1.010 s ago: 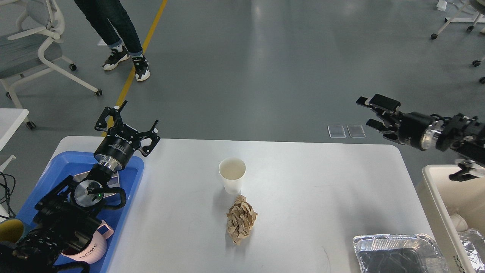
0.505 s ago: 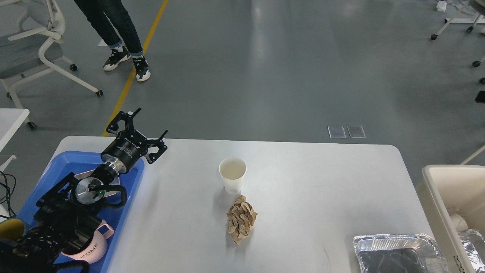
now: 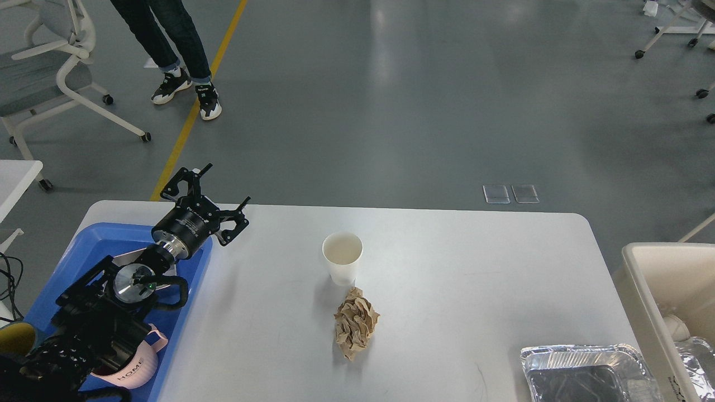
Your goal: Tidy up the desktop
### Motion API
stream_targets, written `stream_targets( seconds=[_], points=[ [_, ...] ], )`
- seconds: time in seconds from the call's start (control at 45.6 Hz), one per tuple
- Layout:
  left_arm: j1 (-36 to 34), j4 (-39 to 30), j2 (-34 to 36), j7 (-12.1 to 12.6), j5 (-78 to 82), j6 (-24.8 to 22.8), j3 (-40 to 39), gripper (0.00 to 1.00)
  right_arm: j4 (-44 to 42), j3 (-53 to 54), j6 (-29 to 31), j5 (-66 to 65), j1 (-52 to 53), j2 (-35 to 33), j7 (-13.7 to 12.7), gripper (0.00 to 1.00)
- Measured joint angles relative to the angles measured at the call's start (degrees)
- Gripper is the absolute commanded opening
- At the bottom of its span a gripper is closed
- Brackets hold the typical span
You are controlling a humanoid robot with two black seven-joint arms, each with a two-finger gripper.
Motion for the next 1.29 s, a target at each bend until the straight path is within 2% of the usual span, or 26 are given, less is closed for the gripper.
stream_targets(
  seconds=[0.176,0.593,1.163,1.295],
  points=[
    [0.12,0.00,-0.13,-0.05,0.00,0.00,0.04,0.97,3.32,-0.31,-0.18,-8.13,-3.31,1.52,0.00,1.00],
    [0.16,0.00,-0.55,-0.14,0.01,0.00,0.46,0.97,3.93,-0.76,-1.13,-15.17,-14.76,5.96,-0.20,1.00],
    [0.34,0.00,-0.35,-0.46,0.01,-0.24,2.07,0.97,-3.36,-1.01,-5.98,-16.87,-25.53,15.21,-0.48,1.00],
    [0.41,0.00,-0.44,-0.49,0.01,-0.34,2.08,0.97,-4.57,-1.05,-6.86,-16.62,-27.81,16.29,-1.47,1.00]
  ],
)
